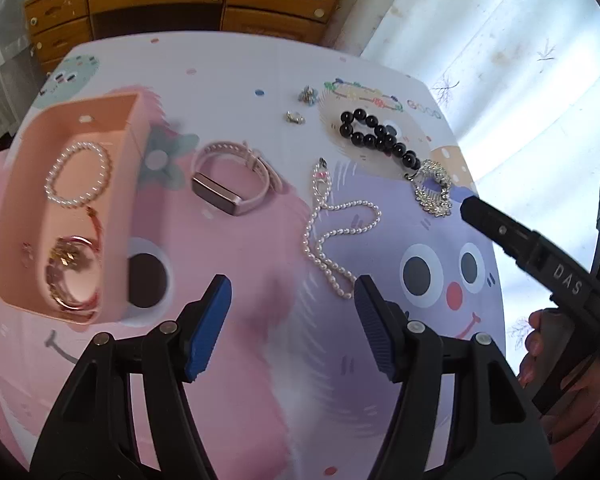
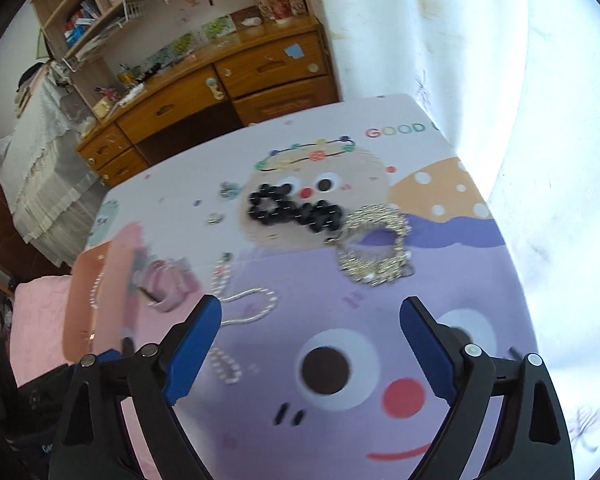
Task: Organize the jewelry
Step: 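Move the right tool to the silver rhinestone hair comb and grasp it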
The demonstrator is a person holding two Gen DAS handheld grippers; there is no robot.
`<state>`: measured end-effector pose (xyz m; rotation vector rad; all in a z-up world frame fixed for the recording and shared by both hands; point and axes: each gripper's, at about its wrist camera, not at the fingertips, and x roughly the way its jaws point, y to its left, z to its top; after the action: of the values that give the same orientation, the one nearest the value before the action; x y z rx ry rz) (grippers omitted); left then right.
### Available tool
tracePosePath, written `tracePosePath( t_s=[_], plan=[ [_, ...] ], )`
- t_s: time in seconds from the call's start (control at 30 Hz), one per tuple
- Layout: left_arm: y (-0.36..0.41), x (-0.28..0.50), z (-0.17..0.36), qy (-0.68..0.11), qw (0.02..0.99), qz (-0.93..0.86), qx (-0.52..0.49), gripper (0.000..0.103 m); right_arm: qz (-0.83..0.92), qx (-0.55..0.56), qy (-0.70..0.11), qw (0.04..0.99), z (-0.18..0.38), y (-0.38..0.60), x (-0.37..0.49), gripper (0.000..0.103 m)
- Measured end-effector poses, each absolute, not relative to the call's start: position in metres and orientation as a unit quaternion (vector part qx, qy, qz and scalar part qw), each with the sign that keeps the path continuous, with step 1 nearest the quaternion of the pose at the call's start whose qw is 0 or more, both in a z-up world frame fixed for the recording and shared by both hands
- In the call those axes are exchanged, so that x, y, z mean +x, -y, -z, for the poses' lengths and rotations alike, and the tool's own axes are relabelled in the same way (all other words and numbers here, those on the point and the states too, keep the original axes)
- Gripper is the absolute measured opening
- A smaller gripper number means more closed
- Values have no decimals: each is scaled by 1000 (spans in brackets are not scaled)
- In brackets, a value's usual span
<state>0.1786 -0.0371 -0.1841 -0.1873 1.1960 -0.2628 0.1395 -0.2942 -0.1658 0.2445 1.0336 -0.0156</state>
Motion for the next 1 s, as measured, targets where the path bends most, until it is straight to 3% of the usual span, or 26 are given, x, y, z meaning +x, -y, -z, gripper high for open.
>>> tracePosePath(
  t_s=[0.47, 0.77, 1.0],
  plan=[
    [86, 205, 231, -562, 822, 54, -79, 60, 14, -12, -489, 872, 249, 301, 195, 94],
    [94, 212, 231, -546, 835, 37, -54, 48, 10, -16, -470, 882, 256, 292, 209, 94],
    [103, 212, 232, -533, 845, 33, -30, 33, 16, -12, -454, 891, 258, 292, 217, 90]
  ],
)
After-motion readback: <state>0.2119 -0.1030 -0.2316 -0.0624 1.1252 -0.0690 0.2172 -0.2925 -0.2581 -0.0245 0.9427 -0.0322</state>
